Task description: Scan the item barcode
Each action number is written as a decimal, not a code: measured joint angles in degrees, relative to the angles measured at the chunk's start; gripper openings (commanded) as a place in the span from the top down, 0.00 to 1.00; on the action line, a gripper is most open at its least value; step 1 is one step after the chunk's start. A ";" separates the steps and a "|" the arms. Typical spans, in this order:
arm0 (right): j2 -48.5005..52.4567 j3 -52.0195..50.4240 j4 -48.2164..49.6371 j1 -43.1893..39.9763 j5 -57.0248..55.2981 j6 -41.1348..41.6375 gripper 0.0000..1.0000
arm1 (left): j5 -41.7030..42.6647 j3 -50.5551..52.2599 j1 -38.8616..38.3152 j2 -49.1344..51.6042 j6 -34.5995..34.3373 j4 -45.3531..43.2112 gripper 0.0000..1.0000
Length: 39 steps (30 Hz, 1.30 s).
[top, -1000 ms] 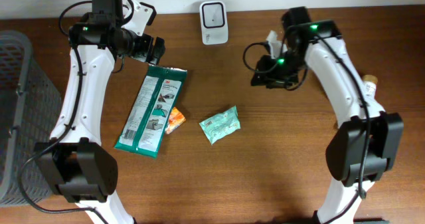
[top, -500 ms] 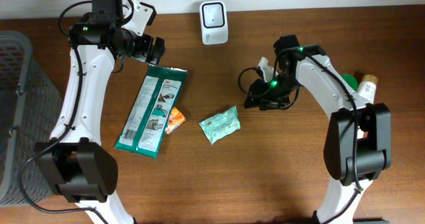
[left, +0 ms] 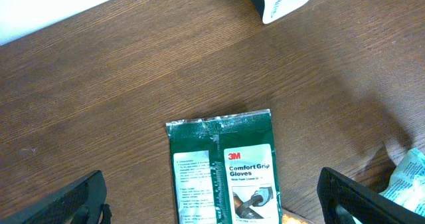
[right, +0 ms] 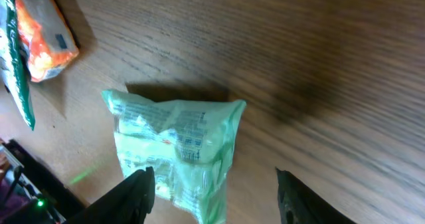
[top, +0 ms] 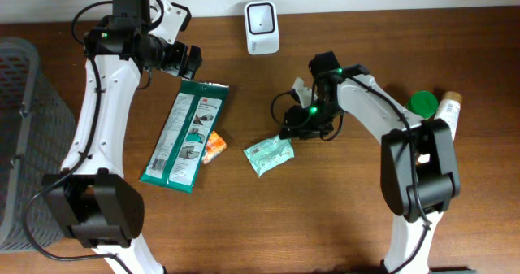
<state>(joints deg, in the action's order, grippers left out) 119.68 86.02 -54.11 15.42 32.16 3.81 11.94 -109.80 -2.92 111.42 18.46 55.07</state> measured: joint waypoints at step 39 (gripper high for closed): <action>-24.15 -2.82 6.08 -9.68 16.85 0.98 0.96 | 0.00 0.00 0.00 0.00 0.00 -0.02 0.01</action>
<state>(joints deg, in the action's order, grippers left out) 95.53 83.20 -48.03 5.74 49.01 4.80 11.94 -109.80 -2.92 111.42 18.46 55.05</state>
